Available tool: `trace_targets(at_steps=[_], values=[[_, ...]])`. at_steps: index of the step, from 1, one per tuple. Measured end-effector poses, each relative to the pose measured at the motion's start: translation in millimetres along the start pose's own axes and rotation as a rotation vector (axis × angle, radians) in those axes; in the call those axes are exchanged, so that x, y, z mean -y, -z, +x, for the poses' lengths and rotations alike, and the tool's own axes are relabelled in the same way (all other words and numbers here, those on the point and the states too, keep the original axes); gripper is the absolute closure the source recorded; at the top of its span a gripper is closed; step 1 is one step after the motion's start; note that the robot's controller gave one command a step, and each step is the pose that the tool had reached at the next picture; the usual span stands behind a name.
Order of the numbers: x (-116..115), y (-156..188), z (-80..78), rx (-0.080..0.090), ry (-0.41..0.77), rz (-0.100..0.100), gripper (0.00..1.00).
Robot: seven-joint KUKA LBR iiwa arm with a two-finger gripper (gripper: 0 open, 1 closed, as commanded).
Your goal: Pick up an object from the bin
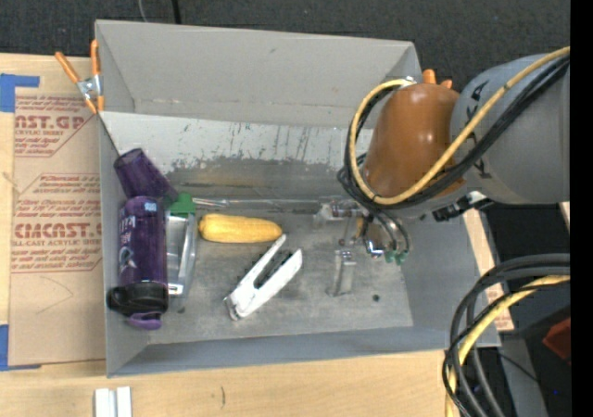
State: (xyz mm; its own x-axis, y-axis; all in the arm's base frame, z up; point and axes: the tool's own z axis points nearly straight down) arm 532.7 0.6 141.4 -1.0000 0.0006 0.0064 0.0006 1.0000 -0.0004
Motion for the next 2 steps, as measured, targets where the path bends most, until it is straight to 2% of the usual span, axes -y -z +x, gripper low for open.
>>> trace_targets(at_steps=[1, 2], values=[[0.0, 4.6, -1.5, 0.007, 0.0, 0.0, 0.0], [-23.3, -33.8, -23.1, 0.014, 0.02, 0.001, 0.0]])
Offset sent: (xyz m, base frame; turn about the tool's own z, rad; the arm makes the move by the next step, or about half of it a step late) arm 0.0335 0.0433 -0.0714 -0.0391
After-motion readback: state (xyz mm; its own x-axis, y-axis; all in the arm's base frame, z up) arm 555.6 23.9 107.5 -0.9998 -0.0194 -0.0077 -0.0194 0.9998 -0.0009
